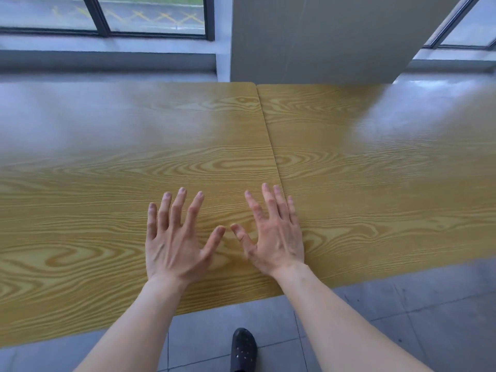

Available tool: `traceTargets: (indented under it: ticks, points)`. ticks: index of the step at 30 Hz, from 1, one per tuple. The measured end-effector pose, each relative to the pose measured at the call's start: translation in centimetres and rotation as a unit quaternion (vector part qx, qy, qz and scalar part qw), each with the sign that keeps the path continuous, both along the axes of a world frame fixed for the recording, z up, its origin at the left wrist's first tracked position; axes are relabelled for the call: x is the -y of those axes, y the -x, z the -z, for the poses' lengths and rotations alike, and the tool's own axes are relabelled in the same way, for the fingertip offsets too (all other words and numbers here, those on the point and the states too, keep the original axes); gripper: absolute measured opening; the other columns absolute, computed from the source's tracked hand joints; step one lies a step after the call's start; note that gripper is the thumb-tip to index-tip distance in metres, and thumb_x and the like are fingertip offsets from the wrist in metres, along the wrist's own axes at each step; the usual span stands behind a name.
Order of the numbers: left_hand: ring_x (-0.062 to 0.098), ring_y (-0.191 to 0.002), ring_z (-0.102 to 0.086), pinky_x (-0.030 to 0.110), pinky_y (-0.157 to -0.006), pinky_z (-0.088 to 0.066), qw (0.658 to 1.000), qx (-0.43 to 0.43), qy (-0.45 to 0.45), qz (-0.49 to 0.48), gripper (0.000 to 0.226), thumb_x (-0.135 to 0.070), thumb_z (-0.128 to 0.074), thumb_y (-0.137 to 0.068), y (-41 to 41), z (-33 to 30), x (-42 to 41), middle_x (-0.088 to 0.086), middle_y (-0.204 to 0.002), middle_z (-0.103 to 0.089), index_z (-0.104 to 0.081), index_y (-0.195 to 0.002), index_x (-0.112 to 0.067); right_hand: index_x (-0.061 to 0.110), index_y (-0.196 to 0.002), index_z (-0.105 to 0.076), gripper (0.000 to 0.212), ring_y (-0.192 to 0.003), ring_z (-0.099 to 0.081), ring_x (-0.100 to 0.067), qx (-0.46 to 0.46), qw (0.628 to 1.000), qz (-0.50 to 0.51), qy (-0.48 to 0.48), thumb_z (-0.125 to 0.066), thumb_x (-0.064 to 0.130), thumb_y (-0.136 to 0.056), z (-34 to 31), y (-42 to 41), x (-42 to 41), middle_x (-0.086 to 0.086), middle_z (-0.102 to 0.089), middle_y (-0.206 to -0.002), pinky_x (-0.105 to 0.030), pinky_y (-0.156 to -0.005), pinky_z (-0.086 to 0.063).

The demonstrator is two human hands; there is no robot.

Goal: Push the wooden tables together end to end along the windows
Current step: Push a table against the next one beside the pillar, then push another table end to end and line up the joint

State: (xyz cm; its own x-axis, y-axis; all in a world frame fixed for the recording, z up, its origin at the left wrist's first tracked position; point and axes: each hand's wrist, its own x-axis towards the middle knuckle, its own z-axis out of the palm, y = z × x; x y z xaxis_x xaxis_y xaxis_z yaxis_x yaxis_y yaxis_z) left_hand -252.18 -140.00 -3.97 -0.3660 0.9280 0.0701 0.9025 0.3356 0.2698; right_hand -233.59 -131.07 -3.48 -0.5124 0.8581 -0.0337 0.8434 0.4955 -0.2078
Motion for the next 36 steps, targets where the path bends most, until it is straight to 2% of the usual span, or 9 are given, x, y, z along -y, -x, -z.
traceTargets:
  ticks: [5, 10, 13, 18, 21, 25, 31, 36]
  points:
    - [0.029, -0.160, -0.011, 0.051, -0.129, 0.000, 0.999, -0.008, -0.052, 0.009, 0.085, -0.081, -0.026, -0.090, -0.4, -7.9, 1.7, 0.004, -0.171, -0.023, -0.027, -0.161, -0.035, 0.039, -0.166, -0.004, 0.084, -0.161, 0.014, -0.027, 0.007, 0.999, 0.013, -0.032, -0.018, 0.082, -0.096, -7.9, -1.6, 1.0, -0.005, 0.008, -0.176, -0.056, -0.129, 0.003]
    - [0.030, -0.160, -0.011, 0.053, -0.129, -0.001, 0.992, -0.018, -0.110, 0.053, 0.087, -0.084, -0.018, -0.091, -2.1, -17.6, 4.3, 0.005, -0.171, -0.021, -0.025, -0.162, -0.034, 0.040, -0.164, 0.003, 0.088, -0.160, 0.013, -0.028, -0.008, 0.995, 0.056, -0.086, -0.007, 0.088, -0.091, -17.8, -5.4, 5.0, -0.006, 0.013, -0.175, -0.057, -0.128, 0.006]
    - [0.030, -0.159, -0.012, 0.053, -0.129, -0.003, 0.986, -0.028, -0.139, 0.084, 0.088, -0.084, -0.017, -0.091, -4.4, -22.9, 5.5, 0.006, -0.171, -0.023, -0.028, -0.161, -0.032, 0.043, -0.162, 0.009, 0.090, -0.160, 0.017, -0.028, -0.009, 0.989, 0.090, -0.116, 0.000, 0.091, -0.087, -24.0, -9.3, 7.3, -0.004, 0.019, -0.173, -0.056, -0.128, 0.009]
    - [0.033, -0.155, -0.026, 0.055, -0.128, -0.010, 0.972, -0.018, -0.194, 0.128, 0.087, -0.083, -0.020, -0.090, -11.2, -31.0, 5.6, 0.008, -0.165, -0.036, -0.041, -0.156, -0.030, 0.043, -0.162, 0.012, 0.088, -0.158, 0.024, -0.026, -0.010, 0.972, 0.158, -0.171, -0.003, 0.090, -0.089, -33.7, -18.1, 10.4, -0.003, 0.024, -0.171, -0.053, -0.128, 0.012]
    - [0.035, -0.152, -0.031, 0.056, -0.127, -0.014, 0.958, -0.019, -0.231, 0.168, 0.086, -0.082, -0.023, -0.090, -17.5, -35.2, 4.5, 0.011, -0.161, -0.041, -0.044, -0.154, -0.028, 0.044, -0.163, 0.012, 0.090, -0.158, 0.025, -0.024, -0.026, 0.958, 0.199, -0.205, -0.001, 0.091, -0.087, -38.0, -24.9, 12.0, -0.002, 0.024, -0.172, -0.050, -0.127, 0.016]
    - [0.035, -0.153, -0.030, 0.057, -0.127, -0.014, 0.935, -0.026, -0.266, 0.231, 0.085, -0.080, -0.024, -0.092, -28.8, -39.7, 3.3, 0.011, -0.163, -0.038, -0.040, -0.157, -0.028, 0.045, -0.163, 0.009, 0.086, -0.159, 0.023, -0.024, -0.030, 0.936, 0.259, -0.237, -0.009, 0.089, -0.091, -41.8, -36.0, 14.3, -0.001, 0.021, -0.173, -0.049, -0.126, 0.018]
    - [0.033, -0.157, -0.021, 0.056, -0.129, -0.007, 0.891, -0.002, -0.310, 0.333, 0.086, -0.082, -0.022, -0.092, -50.4, -44.0, 2.7, 0.009, -0.169, -0.029, -0.030, -0.161, -0.031, 0.043, -0.165, 0.002, 0.094, -0.160, 0.016, -0.028, -0.015, 0.895, 0.352, -0.274, 0.006, 0.091, -0.084, -45.5, -56.7, 19.4, -0.004, 0.013, -0.175, -0.055, -0.128, 0.011]
    - [0.031, -0.158, -0.019, 0.055, -0.129, -0.007, 0.851, 0.016, -0.321, 0.414, 0.084, -0.080, -0.026, -0.094, -69.5, -46.0, 3.4, 0.008, -0.169, -0.029, -0.034, -0.160, -0.028, 0.041, -0.166, -0.004, 0.089, -0.161, 0.014, -0.027, 0.000, 0.850, 0.446, -0.281, -0.007, 0.089, -0.091, -46.5, -74.4, 24.7, -0.004, 0.008, -0.176, -0.053, -0.128, 0.010]
